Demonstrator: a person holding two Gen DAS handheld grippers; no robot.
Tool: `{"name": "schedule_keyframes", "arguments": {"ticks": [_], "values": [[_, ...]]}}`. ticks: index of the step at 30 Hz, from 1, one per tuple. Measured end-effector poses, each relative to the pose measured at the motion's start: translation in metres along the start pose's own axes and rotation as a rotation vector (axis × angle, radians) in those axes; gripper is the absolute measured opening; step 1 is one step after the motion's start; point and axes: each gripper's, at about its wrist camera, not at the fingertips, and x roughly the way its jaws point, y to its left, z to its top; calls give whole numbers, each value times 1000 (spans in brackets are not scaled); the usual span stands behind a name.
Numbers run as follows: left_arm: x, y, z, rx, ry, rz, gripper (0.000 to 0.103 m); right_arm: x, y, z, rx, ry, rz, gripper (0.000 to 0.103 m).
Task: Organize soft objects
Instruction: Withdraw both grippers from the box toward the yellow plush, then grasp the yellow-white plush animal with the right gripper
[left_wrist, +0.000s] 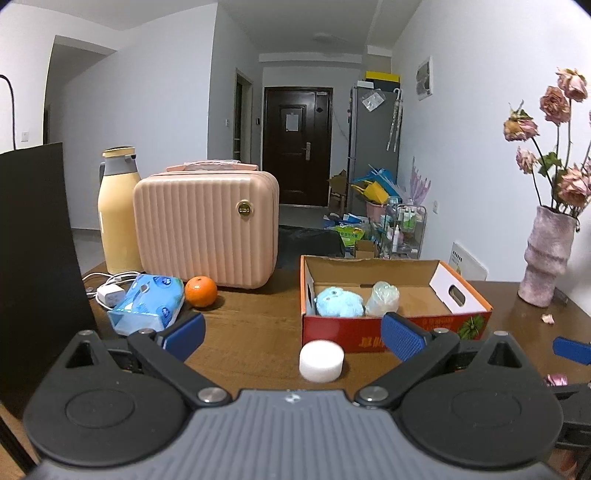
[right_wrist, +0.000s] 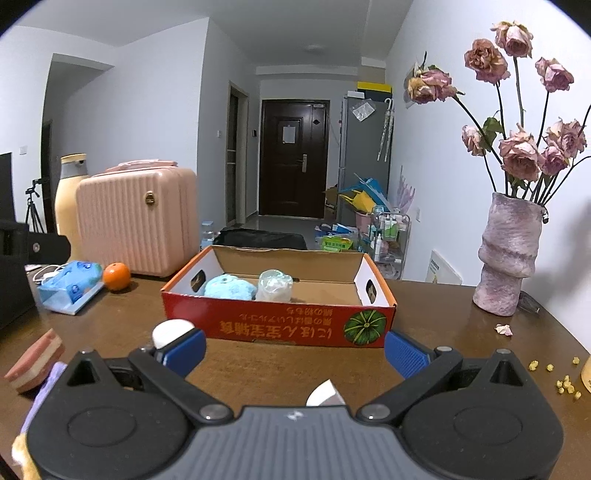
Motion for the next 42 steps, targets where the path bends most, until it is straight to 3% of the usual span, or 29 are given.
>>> {"name": "schedule_keyframes", "arguments": {"ticks": [14,30,42], "values": [[-43,22,-35,29,28,-27,103,-50,24,-36,-33,26,38,103],[-48,53,-92,39,138,-30,103,-72,37,-72,-38,80,72,103],[-48,85,-108,19,169,-21,103,-74,69,-75,-70,95,154,103]]}}
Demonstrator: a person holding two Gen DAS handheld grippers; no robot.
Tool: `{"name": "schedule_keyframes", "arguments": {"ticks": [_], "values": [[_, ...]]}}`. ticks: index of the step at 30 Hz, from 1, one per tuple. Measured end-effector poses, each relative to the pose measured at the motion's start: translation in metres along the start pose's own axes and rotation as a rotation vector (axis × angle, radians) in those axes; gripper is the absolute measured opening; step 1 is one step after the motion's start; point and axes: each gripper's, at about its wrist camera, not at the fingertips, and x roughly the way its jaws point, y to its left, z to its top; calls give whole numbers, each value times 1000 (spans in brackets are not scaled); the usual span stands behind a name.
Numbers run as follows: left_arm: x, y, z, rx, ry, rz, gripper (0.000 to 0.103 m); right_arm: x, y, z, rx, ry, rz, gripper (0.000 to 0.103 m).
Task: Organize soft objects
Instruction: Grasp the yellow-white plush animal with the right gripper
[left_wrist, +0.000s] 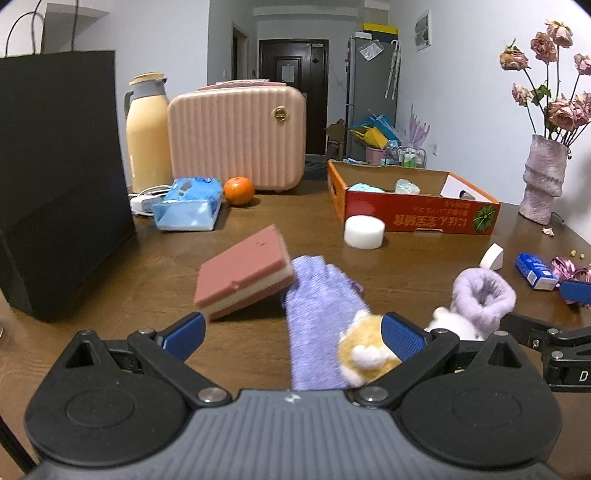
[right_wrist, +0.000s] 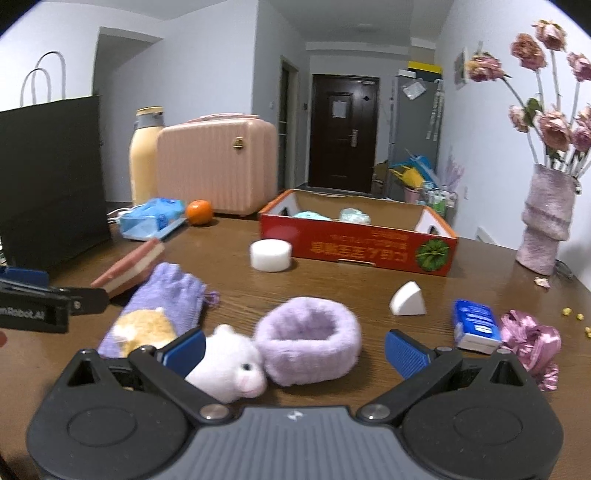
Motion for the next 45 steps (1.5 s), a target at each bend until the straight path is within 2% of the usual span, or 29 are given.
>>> {"name": "schedule_keyframes", "arguments": {"ticks": [7,15,18,37,40,41,42,45], "values": [[-5,27,-11,-14,1,14,103,12,32,2,-34,20,80,103],[-2,51,-24,-29,25,23,103,39,66,1,-95,65,133,102],[-2,58,-26,-36,29,18,103,48,77,1,-136,82,148,92],[-1,68,-32,-46,45,11,103,96,91,17,-328,157,148,86],[0,67,-32,-44,48,15,103,98,92,20,-346,163,159,74],[0,67,-32,-44,49,17,103,97,92,20,-345,162,166,57],[0,67,-32,-44,50,18,103,97,92,21,-342,163,185,49],[2,66,-32,-43,54,23,103,95,93,19,-338,151,193,49]]}}
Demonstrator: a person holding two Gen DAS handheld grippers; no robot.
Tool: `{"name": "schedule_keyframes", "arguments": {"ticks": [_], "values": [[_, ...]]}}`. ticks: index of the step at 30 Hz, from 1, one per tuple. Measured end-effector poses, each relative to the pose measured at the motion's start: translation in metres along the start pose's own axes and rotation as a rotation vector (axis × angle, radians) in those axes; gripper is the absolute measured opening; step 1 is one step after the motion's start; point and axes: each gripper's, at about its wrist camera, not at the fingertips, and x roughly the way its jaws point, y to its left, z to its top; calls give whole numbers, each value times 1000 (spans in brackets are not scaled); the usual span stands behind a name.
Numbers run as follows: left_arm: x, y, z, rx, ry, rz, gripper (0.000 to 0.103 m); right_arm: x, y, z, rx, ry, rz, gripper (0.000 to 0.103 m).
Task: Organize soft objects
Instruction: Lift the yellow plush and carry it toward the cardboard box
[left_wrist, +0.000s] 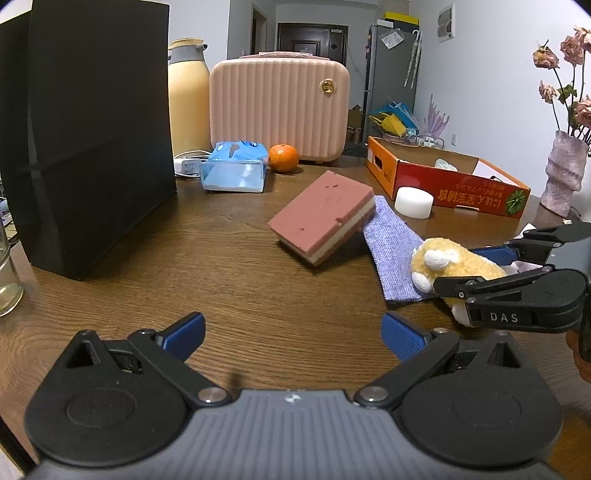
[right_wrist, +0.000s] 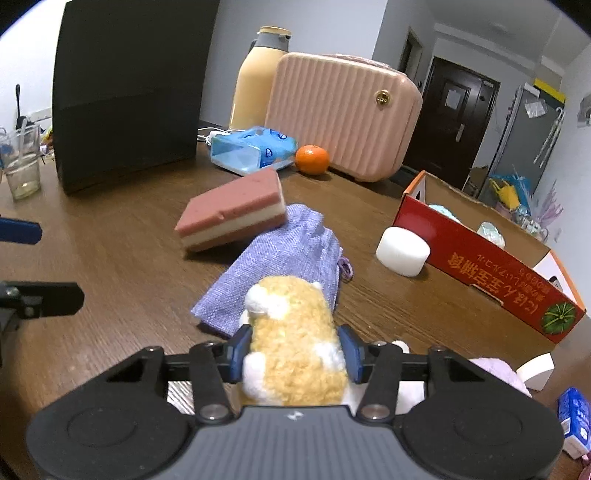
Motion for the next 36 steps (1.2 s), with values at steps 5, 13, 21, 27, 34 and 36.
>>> {"name": "schedule_keyframes", "arguments": {"ticks": [5,13,21,27,34,36], "values": [[2,-4,1,9,5,4,103,-5,-6,-3,33,-33,17,46],[4,-17,5,29,9,9,103,-16,-16,-6,67,-84,18,45],[5,-33,10,51,15,16,103,-36,-41,-9,130,-162,1,45],[9,-52,15,76,19,9,103,-54,-63,-12,173,-222,-32,45],[15,-76,22,103,24,-6,103,-67,-90,-21,216,-257,-71,45],[18,-83,23,112,30,-10,103,-71,-98,-24,232,-267,-79,45]]}}
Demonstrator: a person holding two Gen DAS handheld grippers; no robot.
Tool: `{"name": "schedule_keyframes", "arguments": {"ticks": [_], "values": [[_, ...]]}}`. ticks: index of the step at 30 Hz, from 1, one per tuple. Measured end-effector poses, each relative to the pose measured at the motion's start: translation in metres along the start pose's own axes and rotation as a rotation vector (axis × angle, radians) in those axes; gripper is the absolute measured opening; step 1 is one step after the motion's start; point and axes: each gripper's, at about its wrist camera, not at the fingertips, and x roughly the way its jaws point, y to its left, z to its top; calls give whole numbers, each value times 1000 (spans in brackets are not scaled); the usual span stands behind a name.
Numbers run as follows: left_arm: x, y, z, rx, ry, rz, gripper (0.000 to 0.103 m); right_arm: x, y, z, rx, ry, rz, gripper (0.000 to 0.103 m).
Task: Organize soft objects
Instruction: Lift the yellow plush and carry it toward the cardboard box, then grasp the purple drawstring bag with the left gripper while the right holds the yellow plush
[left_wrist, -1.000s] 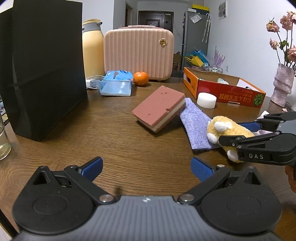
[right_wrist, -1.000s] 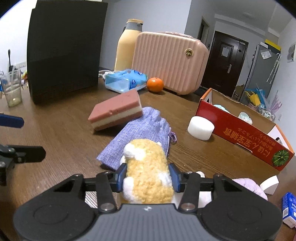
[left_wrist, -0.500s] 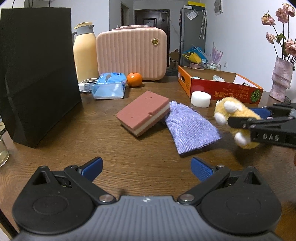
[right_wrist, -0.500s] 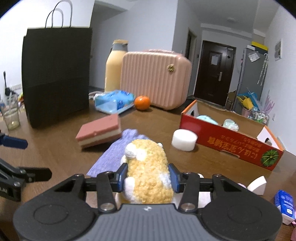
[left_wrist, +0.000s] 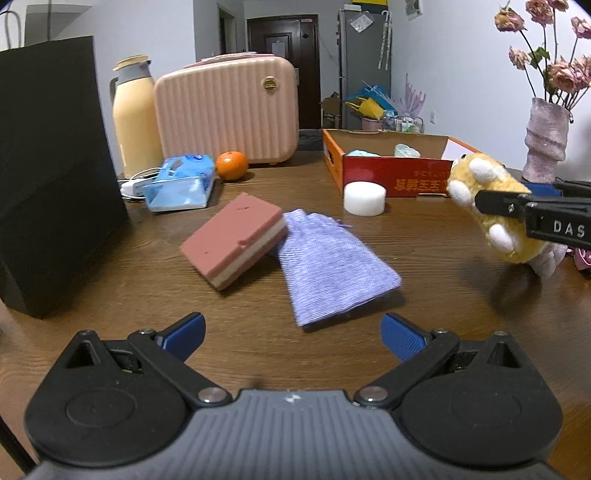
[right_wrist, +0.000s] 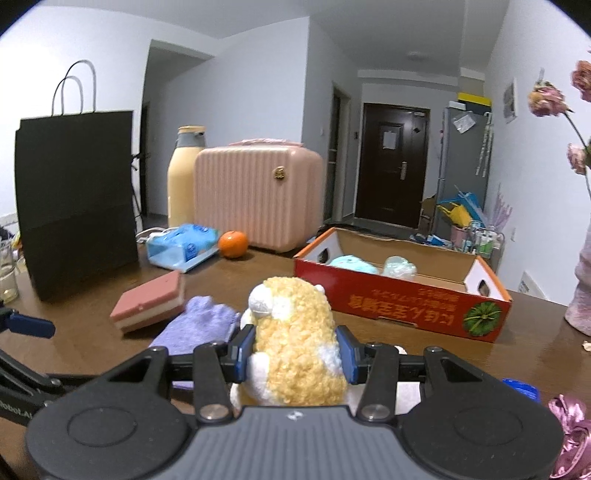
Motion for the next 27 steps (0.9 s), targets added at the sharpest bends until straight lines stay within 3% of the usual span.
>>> {"name": "schedule_keyframes", "arguments": {"ticks": [14,27], "values": [[27,-42,14,38,35,-23,103,-8,-42,-7,102,-35,-48,45],[54,-58,24,31,81,-38,103,-5,-49,-13,141,-36,-81,45]]}}
